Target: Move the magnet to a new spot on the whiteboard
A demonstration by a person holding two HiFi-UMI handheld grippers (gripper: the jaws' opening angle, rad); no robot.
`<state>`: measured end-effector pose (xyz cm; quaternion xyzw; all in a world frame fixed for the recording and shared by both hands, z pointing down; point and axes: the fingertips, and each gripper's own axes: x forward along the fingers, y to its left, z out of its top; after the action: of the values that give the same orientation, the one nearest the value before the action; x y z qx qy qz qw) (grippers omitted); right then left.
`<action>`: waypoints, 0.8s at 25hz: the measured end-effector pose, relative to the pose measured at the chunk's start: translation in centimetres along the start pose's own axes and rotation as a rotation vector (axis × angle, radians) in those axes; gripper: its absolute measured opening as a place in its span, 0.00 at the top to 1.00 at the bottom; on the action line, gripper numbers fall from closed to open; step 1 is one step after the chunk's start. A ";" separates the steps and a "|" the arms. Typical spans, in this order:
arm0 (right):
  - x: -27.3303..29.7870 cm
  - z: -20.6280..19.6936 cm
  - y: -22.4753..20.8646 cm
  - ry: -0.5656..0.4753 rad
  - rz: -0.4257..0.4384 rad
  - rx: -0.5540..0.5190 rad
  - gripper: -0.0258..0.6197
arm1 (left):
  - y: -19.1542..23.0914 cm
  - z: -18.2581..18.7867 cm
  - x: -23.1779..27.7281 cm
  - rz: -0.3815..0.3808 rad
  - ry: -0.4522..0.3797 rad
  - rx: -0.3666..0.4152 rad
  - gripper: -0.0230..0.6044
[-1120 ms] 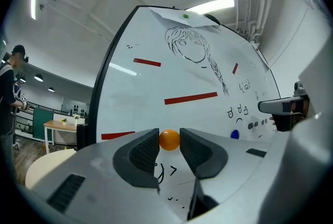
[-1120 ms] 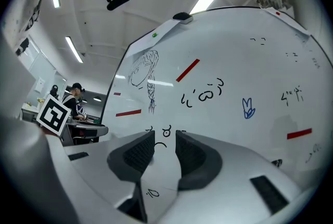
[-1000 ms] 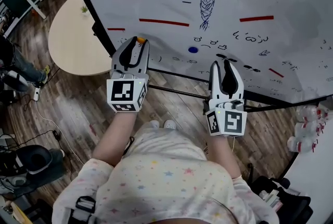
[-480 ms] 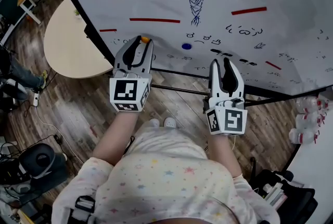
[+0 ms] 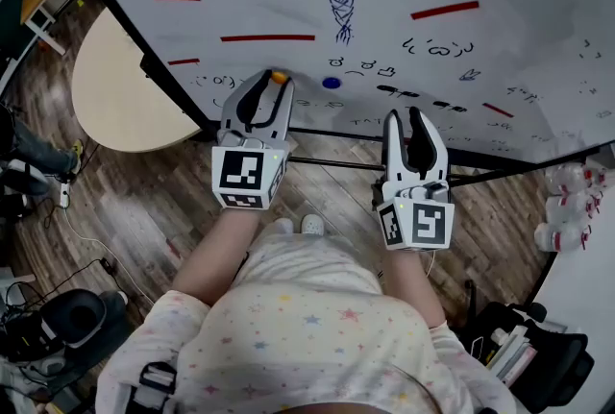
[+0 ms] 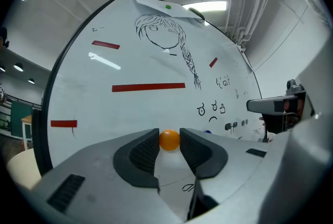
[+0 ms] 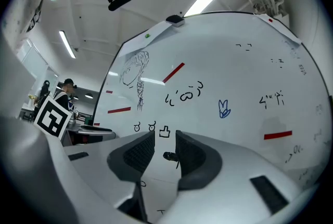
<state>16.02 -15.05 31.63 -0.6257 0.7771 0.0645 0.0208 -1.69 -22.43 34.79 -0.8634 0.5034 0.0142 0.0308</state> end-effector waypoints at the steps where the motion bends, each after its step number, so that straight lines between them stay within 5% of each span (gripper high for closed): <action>1: -0.1 0.0 -0.1 -0.001 -0.004 0.000 0.77 | -0.3 -0.1 0.1 -0.006 0.002 0.000 0.77; 20: -0.7 -0.4 -1.0 0.007 -0.033 0.006 0.77 | -3.1 -2.1 1.7 -0.060 0.039 0.007 0.77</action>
<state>17.18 -14.63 31.98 -0.6385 0.7670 0.0596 0.0211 1.85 -22.47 36.94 -0.8780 0.4780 -0.0056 0.0244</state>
